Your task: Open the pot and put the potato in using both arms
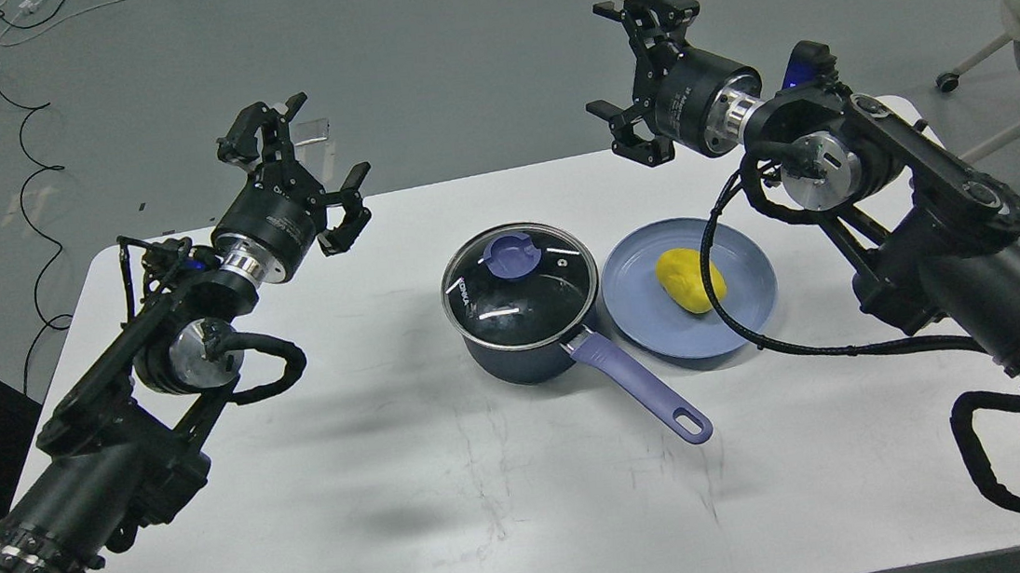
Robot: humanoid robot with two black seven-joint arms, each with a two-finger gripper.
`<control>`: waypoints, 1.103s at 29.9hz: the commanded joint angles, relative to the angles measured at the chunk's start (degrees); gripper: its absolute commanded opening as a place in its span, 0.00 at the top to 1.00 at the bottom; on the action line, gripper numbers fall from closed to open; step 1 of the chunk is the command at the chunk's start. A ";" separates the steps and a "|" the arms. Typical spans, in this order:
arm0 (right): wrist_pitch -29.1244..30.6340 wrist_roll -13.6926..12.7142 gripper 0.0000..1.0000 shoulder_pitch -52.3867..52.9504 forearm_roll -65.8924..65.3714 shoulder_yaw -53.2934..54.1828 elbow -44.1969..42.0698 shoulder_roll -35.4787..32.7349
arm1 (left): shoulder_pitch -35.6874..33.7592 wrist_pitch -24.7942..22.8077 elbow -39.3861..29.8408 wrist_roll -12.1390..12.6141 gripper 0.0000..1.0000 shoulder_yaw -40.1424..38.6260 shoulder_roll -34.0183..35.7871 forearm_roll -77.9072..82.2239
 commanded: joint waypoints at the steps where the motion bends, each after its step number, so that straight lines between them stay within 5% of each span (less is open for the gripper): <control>1: 1.52 -0.40 0.00 0.05 0.12 0.00 -0.04 -0.07 | -0.01 -0.15 0.03 2.46 0.02 0.00 0.05 -0.05; 33: 1.53 -0.66 0.00 -0.48 0.12 -0.87 -0.04 -0.77 | -0.09 0.47 -0.50 3.61 0.02 -0.09 -0.47 -0.23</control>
